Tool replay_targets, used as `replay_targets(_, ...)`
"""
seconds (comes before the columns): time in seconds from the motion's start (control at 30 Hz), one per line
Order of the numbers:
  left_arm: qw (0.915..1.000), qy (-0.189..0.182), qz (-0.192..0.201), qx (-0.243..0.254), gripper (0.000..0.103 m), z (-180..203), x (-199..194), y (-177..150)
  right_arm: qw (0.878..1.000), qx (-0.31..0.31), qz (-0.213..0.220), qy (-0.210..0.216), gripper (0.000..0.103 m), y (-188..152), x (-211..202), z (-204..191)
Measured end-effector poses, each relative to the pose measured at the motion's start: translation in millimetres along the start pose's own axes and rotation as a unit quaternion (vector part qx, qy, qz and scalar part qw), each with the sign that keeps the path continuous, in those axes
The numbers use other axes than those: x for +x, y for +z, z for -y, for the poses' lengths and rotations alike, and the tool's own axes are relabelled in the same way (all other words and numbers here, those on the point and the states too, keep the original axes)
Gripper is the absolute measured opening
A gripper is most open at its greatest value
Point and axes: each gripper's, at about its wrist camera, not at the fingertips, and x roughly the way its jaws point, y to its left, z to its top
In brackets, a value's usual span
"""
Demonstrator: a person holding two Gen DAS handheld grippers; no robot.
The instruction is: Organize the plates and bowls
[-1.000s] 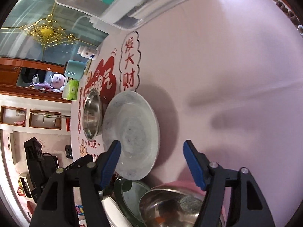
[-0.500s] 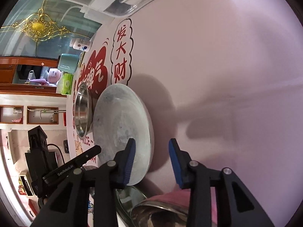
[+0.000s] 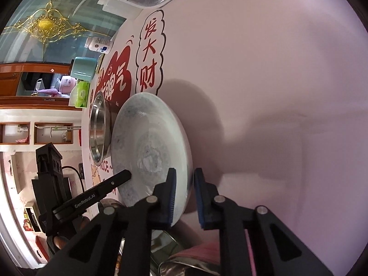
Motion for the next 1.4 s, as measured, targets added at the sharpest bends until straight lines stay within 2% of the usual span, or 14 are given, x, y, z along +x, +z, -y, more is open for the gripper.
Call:
replay_targets(0.17,0.9999,-0.008,0.0,0.007,0.017,6.6,4.4,1.8,1.0,-0.003,-0.003,-0.002,0.013,1.7,3.0,0.0)
replay_targets(0.37,0.9997,-0.025,-0.005,0.004,0.017,-3.7,1.0,6.4,1.0,0.0,-0.008,0.003,0.012,1.6,8.5,2.5)
replay_targets(0.73,0.999,-0.045,-0.007,-0.003,0.02,-8.3,2.2,14.4,1.0,0.001,-0.015,0.012,0.012,2.3,13.9,4.0)
replay_targets(0.83,0.9989,-0.046,-0.001,-0.005,0.02,-10.0,2.6,15.0,1.0,0.002,-0.015,0.011,0.007,2.4,14.7,6.2)
replay_targets(1.17,0.9988,-0.048,0.01,-0.005,0.019,-4.7,-0.3,7.4,1.0,0.008,-0.016,0.016,0.007,1.9,12.3,11.4)
replay_targets(1.4,0.9976,-0.057,0.031,0.024,0.019,10.6,-12.9,1.2,1.0,0.015,0.004,0.015,0.008,-2.1,-5.4,14.9)
